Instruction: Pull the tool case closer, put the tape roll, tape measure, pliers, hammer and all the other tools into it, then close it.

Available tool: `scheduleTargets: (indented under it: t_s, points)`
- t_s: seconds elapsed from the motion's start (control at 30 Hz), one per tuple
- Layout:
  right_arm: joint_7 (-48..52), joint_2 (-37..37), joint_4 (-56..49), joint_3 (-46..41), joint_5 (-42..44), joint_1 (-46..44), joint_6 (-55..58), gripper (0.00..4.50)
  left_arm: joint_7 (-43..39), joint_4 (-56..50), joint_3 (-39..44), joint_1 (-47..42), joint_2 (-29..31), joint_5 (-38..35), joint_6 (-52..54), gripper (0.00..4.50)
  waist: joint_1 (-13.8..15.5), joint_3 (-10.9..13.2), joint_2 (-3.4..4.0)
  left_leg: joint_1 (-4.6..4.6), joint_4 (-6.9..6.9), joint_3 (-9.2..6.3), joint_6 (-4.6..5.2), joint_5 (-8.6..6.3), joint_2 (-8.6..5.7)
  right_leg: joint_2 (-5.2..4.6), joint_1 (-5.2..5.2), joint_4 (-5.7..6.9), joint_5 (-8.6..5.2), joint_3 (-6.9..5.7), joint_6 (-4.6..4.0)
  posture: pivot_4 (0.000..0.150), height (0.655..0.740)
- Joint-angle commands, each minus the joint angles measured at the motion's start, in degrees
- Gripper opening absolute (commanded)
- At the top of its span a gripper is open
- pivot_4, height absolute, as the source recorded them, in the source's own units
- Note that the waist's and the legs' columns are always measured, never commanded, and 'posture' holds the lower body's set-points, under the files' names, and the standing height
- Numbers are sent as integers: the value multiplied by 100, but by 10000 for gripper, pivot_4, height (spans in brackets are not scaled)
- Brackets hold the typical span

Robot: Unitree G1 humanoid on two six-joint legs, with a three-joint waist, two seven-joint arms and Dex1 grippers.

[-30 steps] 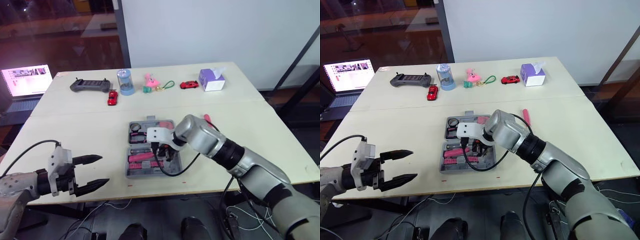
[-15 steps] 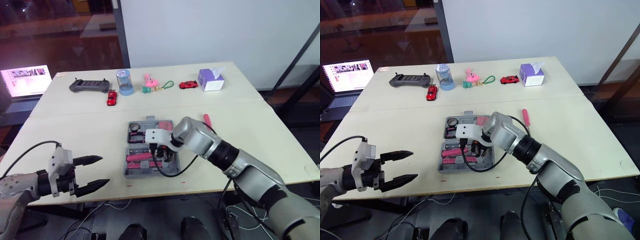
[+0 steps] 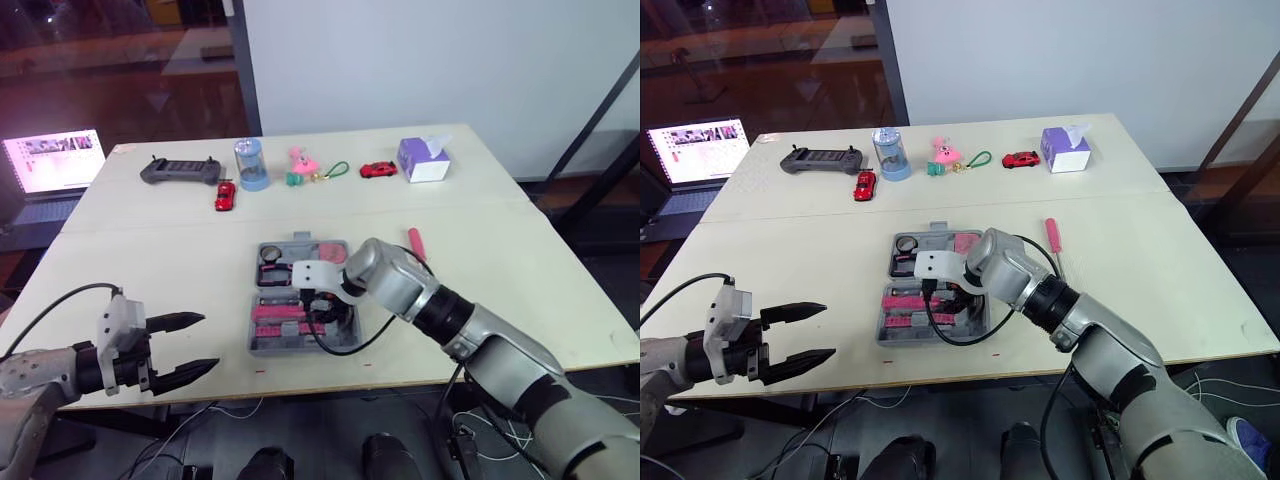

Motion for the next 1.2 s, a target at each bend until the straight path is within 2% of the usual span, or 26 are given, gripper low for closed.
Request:
scheduleTargets:
  t_s: [0.03,0.17,0.27,0.33,0.4,0.63,1.2]
  points:
    - [-12,33,-156,-372,31,-132,-29,25881,3,-146,59,3,-12,-80,-7,45000,0,0,0,0,0,0,0,0,0,0,0,0,0,0,0,1500,7400]
    - [35,19,-436,-673,151,-115,83,25881,16,-144,48,-20,-16,-79,4,45000,1,0,0,0,0,0,0,0,0,0,0,0,0,0,0,1500,7400]
    - [0,145,-654,-919,335,0,308,17104,10,-107,43,-60,-6,-78,10,45000,1,0,0,0,0,0,0,0,0,0,0,0,0,0,0,1500,7400]
    - [-90,234,-772,-1050,428,108,448,7448,6,-86,38,-86,-2,-73,13,45000,0,0,0,0,0,-1,0,0,0,0,0,0,0,0,0,1500,7400]
    - [-253,345,-880,-1142,474,261,538,221,7,-70,33,-115,0,-70,18,45000,1,0,0,0,-1,-1,0,0,0,0,0,0,0,0,0,1500,7400]
    - [-694,649,-649,-1028,410,659,406,221,14,-47,9,-217,0,-63,66,45000,0,0,0,0,-1,0,-2,1,0,-1,1,0,0,1,0,1500,7400]
    - [-1020,665,698,-709,128,1202,-74,221,30,-173,98,-138,20,-93,119,45000,-6,-39,-10,24,-3,-1,-2,1,2,3,20,2,0,1,0,1500,7400]
